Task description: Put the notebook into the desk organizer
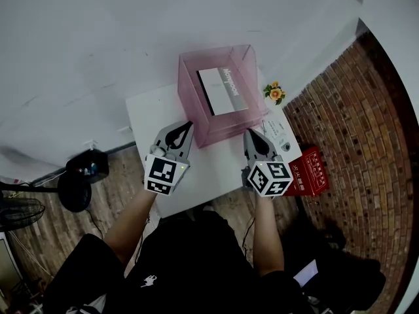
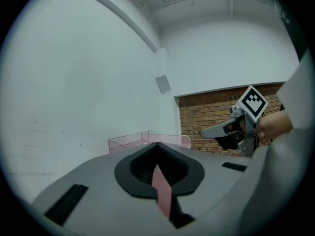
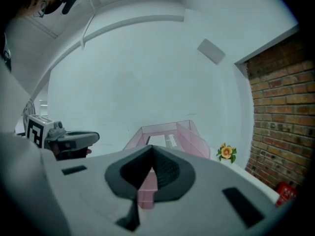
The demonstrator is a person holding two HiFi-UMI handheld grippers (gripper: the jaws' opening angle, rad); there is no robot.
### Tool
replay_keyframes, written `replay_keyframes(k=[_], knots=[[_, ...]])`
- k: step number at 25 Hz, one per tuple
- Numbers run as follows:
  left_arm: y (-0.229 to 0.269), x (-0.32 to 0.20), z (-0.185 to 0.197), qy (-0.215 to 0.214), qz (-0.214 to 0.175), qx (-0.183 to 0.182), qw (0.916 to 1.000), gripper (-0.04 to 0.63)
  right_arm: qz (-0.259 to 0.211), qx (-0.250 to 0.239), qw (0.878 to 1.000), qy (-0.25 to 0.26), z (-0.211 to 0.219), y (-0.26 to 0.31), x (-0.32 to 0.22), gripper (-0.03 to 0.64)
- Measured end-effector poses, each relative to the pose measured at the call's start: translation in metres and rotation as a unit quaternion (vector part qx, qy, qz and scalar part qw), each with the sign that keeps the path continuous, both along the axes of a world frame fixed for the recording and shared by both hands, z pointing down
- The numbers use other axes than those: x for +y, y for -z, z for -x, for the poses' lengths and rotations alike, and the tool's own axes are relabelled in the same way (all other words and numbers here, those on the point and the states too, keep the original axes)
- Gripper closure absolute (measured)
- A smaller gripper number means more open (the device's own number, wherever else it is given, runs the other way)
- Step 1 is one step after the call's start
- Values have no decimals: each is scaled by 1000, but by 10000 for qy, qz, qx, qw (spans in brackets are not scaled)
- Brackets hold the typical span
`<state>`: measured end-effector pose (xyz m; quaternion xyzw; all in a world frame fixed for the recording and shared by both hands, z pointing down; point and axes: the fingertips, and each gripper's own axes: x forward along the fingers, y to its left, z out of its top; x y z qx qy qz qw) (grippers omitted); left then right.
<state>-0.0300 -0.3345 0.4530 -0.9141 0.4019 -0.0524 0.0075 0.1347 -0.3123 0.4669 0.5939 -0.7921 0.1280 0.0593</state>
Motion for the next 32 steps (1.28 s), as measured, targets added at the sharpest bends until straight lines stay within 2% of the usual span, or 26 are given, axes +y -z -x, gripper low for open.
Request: replay_keyframes(k=[5, 11, 14, 19, 32], knots=[[8, 18, -4, 106, -64, 88, 9999, 592, -117, 74, 9994, 320, 0, 5, 19, 617], [13, 44, -7, 585, -132, -156, 9981, 592, -433, -9, 9981, 439, -19, 29, 48, 617], [16, 64, -12, 780, -148, -143, 9967, 592, -551, -27, 9973, 490, -29, 36, 64, 617], [21, 106, -23, 993, -105, 37, 9950, 591, -681, -85, 9961, 551, -49, 38, 100, 617], [30, 219, -26, 1492, -290, -38, 9884, 591, -976, -394, 9911, 811, -73, 60, 206, 616]])
